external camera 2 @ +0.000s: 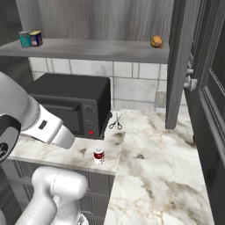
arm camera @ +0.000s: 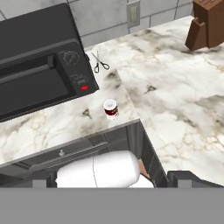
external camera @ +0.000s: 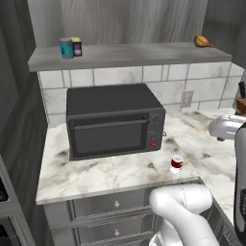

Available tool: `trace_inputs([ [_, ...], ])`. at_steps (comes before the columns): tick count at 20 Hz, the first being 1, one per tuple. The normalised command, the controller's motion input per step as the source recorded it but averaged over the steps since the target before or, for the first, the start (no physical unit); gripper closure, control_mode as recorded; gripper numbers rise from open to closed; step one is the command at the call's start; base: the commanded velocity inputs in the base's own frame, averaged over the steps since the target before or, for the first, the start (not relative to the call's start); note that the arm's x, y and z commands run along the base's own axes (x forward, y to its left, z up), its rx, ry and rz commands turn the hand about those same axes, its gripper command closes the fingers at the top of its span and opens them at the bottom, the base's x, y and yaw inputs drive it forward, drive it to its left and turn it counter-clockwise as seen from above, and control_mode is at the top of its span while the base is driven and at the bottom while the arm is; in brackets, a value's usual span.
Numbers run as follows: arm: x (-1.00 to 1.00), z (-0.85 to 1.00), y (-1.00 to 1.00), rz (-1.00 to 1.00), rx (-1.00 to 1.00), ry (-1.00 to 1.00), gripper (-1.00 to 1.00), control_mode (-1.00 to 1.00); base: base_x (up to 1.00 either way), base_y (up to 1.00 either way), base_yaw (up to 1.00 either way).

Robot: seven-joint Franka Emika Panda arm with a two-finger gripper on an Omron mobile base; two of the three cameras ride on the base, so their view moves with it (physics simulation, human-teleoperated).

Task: Pick the cans from the counter and place them in their designated side in the cabinet.

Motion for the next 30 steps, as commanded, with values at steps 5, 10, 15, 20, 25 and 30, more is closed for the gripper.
trace_inputs([
  [5, 0.04, -0.06, 0.00, -0.01, 0.00, 0.00, -1.00, -1.00, 0.00, 0.00, 0.00],
  [10, 0.06, -0.09, 0.00, -0.01, 0.00, 0.00, -1.00, -1.00, 0.00, 0.00, 0.00],
  [15, 0.11, -0.10, 0.00, -0.01, 0.02, 0.02, -1.00, -1.00, 0.00, 0.00, 0.00],
  [20, 0.11, -0.13, 0.00, -0.01, 0.02, 0.01, -1.00, -1.00, 0.00, 0.00, 0.00],
  [25, 0.08, -0.10, 0.00, -0.01, 0.01, 0.01, -1.00, -1.00, 0.00, 0.00, 0.00],
  [30, 0.10, -0.15, 0.00, -0.01, 0.01, 0.01, -1.00, -1.00, 0.00, 0.00, 0.00],
])
